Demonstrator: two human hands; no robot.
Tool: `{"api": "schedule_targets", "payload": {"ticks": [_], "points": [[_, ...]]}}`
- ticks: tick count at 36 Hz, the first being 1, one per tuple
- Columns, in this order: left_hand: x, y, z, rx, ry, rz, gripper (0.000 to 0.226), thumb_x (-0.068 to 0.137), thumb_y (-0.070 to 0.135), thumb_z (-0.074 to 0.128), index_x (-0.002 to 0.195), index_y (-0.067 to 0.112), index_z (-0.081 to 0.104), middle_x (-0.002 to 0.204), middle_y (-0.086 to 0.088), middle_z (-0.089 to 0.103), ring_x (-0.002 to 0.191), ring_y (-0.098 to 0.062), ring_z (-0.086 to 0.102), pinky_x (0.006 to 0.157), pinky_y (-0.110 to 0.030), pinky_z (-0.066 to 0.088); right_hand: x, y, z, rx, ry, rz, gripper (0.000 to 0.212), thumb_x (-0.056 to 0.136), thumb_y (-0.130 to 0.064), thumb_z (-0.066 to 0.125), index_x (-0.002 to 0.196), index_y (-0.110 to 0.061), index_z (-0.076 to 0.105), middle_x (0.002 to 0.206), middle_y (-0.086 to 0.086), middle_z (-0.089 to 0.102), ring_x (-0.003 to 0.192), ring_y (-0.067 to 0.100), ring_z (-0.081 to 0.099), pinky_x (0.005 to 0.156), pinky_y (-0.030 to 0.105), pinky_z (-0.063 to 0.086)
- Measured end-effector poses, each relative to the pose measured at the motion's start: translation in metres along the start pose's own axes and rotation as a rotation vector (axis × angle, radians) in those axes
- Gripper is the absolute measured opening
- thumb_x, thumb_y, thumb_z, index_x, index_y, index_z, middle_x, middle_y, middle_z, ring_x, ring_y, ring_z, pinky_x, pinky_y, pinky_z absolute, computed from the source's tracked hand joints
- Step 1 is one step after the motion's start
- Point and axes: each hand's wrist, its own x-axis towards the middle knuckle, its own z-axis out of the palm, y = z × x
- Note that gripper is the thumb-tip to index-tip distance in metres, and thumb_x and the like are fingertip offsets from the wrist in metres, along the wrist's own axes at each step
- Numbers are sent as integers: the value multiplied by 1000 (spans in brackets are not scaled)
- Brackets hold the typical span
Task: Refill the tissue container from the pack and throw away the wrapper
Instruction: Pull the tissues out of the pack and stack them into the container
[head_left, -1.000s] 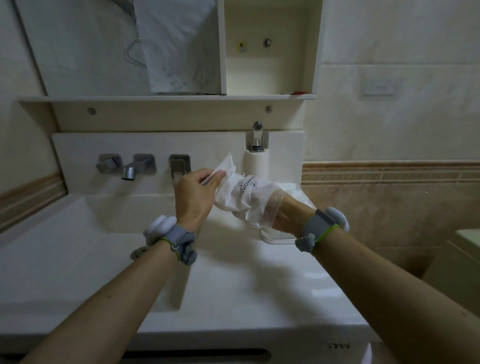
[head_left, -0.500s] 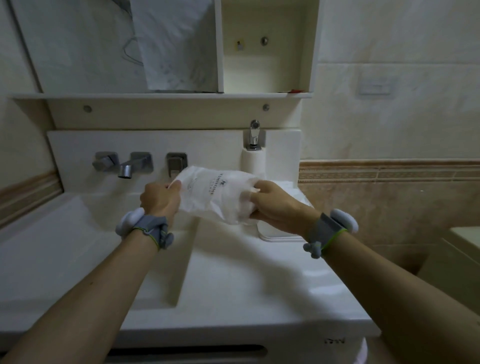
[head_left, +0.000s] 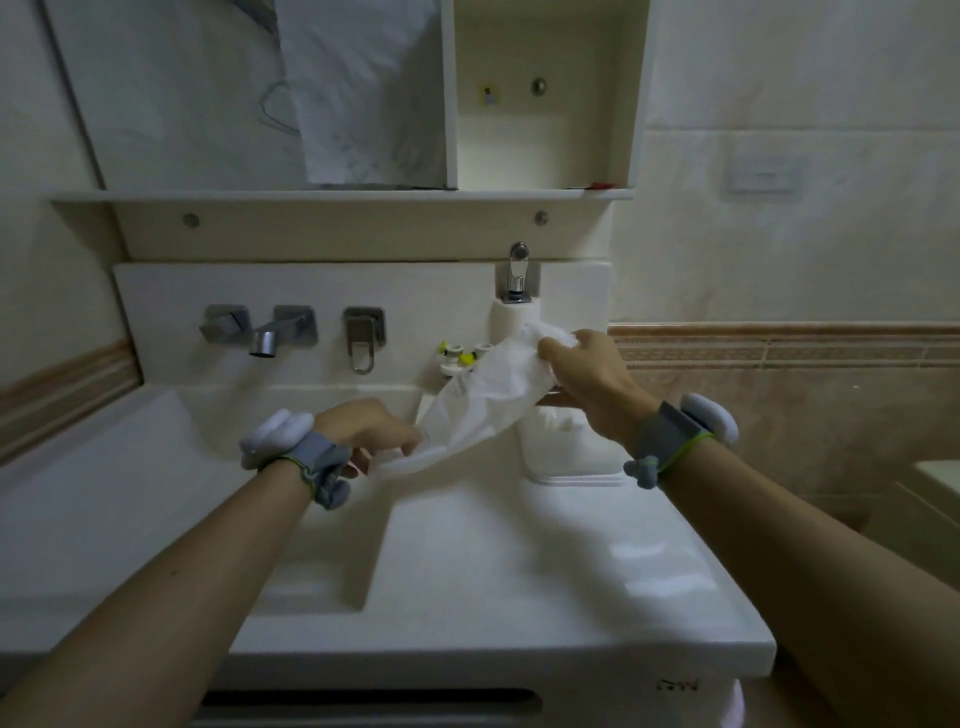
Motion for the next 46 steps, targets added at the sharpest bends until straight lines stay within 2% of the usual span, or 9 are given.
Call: {"api": "schedule_targets", "payload": {"ticks": [5, 9, 13, 21, 25, 31, 37, 42, 46], "points": [[7, 10, 4, 204, 155, 173, 100, 81, 37, 71, 153, 12, 7, 154, -15, 24, 135, -33, 38, 106, -38, 40, 1, -8, -4, -132, -27, -160, 33, 86, -19, 64, 113, -1, 59, 103, 17, 67, 90, 32, 70, 77, 44, 61], [0, 26, 8, -383, 310, 518, 56, 96, 25, 55, 147, 15, 34, 142, -4, 45, 127, -17, 44, 98, -23, 33, -6, -14, -8, -6, -224, -165, 19, 92, -9, 57, 107, 2, 62, 99, 16, 66, 92, 28, 68, 84, 40, 59], [-15, 35, 10, -791, -31, 636, 35, 98, 39, 49, 122, 15, 58, 115, -4, 67, 102, -18, 64, 79, -26, 50, -9, -18, -12, 117, -395, -97, 13, 93, -8, 52, 96, 0, 62, 81, 8, 58, 74, 18, 59, 69, 31, 54], [-12, 26, 19, -807, -46, 494, 27, 85, 17, 73, 106, 1, 68, 88, -14, 75, 69, -22, 73, 60, -30, 59, 5, -10, -12, -23, -105, -137, 17, 83, -12, 64, 97, -3, 67, 79, 7, 60, 62, 17, 56, 57, 28, 53], [17, 13, 20, -808, 191, 263, 28, 83, 15, 73, 103, -3, 67, 102, -23, 71, 87, -34, 69, 85, -47, 56, 13, -1, -18, -165, 88, -190, 17, 81, -15, 64, 96, -6, 67, 72, 6, 61, 53, 14, 53, 44, 19, 43], [35, 4, 29, -632, 151, 105, 37, 79, 12, 66, 109, -9, 57, 108, -27, 63, 90, -37, 64, 80, -44, 53, 14, -3, -29, -175, 24, -18, 18, 85, -13, 63, 91, 3, 66, 82, 16, 61, 66, 25, 57, 62, 33, 53], [24, 16, 48, -33, 264, 117, 110, 86, 43, 67, 149, -4, -10, 153, -24, 18, 135, -40, 34, 106, -40, 36, 12, 2, -39, -345, -9, -64, 22, 82, -19, 65, 95, -2, 67, 81, 10, 64, 66, 19, 55, 54, 27, 44], [24, 22, 50, 148, 314, 174, 77, 87, 64, 50, 143, 11, 38, 147, -16, 34, 130, -38, 39, 106, -45, 35, 13, 0, -44, -372, -46, -100, 17, 81, -20, 66, 95, -10, 67, 90, 7, 65, 75, 20, 59, 66, 35, 54], [15, 35, 52, -291, 454, 594, 36, 92, 56, 50, 103, 25, 66, 113, 7, 65, 116, -17, 58, 94, -31, 41, 7, -2, -45, -237, -153, -64, 23, 83, -15, 68, 106, -15, 64, 101, 10, 63, 91, 25, 64, 79, 41, 58]]}}
